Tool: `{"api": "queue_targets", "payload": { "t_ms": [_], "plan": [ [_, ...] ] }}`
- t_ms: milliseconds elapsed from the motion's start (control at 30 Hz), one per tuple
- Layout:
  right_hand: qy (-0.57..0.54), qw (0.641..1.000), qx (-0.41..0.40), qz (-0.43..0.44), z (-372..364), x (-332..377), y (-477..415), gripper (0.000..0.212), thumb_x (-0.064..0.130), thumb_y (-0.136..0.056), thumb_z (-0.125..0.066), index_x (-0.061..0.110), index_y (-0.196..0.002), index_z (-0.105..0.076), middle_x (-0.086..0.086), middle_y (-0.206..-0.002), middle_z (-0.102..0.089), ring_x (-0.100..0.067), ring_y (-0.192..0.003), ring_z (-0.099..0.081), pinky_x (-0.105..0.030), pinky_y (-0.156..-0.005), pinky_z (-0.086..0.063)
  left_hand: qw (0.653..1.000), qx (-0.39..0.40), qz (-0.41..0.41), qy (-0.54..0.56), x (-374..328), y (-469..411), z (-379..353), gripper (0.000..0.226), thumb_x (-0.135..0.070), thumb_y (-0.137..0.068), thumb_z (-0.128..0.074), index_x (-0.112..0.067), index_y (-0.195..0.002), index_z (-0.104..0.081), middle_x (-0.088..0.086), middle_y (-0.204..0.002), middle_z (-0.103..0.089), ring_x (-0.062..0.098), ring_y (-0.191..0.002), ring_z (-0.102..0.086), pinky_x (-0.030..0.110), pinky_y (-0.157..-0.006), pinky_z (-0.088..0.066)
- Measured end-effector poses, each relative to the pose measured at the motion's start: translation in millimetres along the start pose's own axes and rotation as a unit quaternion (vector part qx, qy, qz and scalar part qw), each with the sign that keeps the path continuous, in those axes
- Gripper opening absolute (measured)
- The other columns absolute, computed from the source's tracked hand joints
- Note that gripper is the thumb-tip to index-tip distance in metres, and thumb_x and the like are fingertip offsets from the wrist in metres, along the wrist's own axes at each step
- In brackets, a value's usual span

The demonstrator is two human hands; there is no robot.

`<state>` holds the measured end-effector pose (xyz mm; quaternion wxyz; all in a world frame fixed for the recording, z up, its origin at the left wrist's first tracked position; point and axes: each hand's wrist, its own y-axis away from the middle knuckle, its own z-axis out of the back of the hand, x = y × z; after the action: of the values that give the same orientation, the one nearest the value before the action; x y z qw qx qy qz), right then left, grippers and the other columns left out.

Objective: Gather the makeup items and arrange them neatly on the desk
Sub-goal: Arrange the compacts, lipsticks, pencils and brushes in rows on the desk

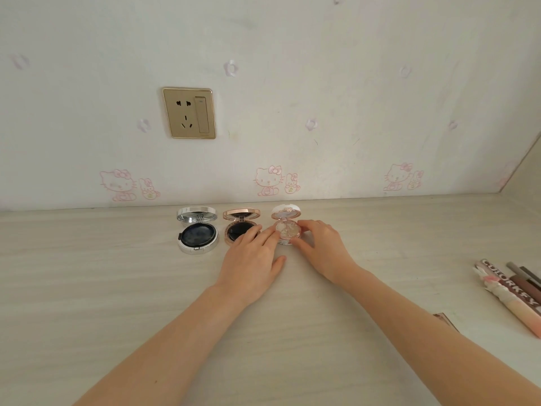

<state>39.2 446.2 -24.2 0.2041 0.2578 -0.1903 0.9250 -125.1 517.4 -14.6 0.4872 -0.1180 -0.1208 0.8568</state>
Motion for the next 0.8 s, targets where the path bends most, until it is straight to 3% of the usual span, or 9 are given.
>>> {"api": "queue_targets", "payload": {
  "t_ms": [167, 300, 500, 800],
  "plan": [
    [-0.008, 1.000, -0.001, -0.005, 4.0, 7.0, 2.6, 0.040, 0.034, -0.090, -0.062, 0.014, -0.125, -0.056, -0.003, -0.115, -0.062, -0.021, -0.110, -0.054, -0.020, -0.086, -0.034, 1.000, 0.002, 0.004, 0.000, -0.5, 0.5, 0.7, 0.058, -0.045, -0.099, -0.036, -0.018, -0.150, -0.027, -0.007, -0.155, -0.028, 0.016, -0.143, -0.021, 0.029, -0.115, -0.019],
    [-0.013, 1.000, 0.011, -0.018, 14.3, 10.0, 10.7, 0.055, 0.036, -0.091, -0.061, 0.011, -0.137, -0.045, -0.003, -0.129, -0.057, -0.020, -0.122, -0.050, -0.025, -0.098, -0.034, 1.000, -0.004, 0.008, 0.011, -1.7, 3.4, 3.1, 0.057, -0.044, -0.098, -0.038, -0.017, -0.148, -0.033, -0.005, -0.152, -0.035, 0.018, -0.141, -0.025, 0.031, -0.115, -0.023],
    [0.000, 1.000, -0.007, -0.017, 44.6, 6.4, 37.5, 0.045, 0.029, -0.094, -0.057, 0.012, -0.135, -0.048, -0.001, -0.128, -0.059, -0.018, -0.122, -0.051, -0.018, -0.097, -0.031, 0.998, -0.020, 0.007, 0.060, -15.2, 12.2, 12.7, 0.046, -0.037, -0.098, -0.043, -0.017, -0.138, -0.047, -0.005, -0.137, -0.054, 0.016, -0.136, -0.032, 0.030, -0.108, -0.031],
    [0.055, 0.997, -0.022, -0.042, 102.0, -17.1, 111.8, 0.036, 0.031, -0.096, -0.050, 0.020, -0.131, -0.053, 0.007, -0.127, -0.058, -0.010, -0.110, -0.051, -0.017, -0.090, -0.032, 0.979, -0.008, 0.018, 0.201, -84.1, 26.8, 11.4, 0.040, -0.029, -0.097, -0.048, -0.017, -0.134, -0.054, 0.001, -0.126, -0.060, 0.012, -0.131, -0.036, 0.031, -0.103, -0.037]
  ]
}}
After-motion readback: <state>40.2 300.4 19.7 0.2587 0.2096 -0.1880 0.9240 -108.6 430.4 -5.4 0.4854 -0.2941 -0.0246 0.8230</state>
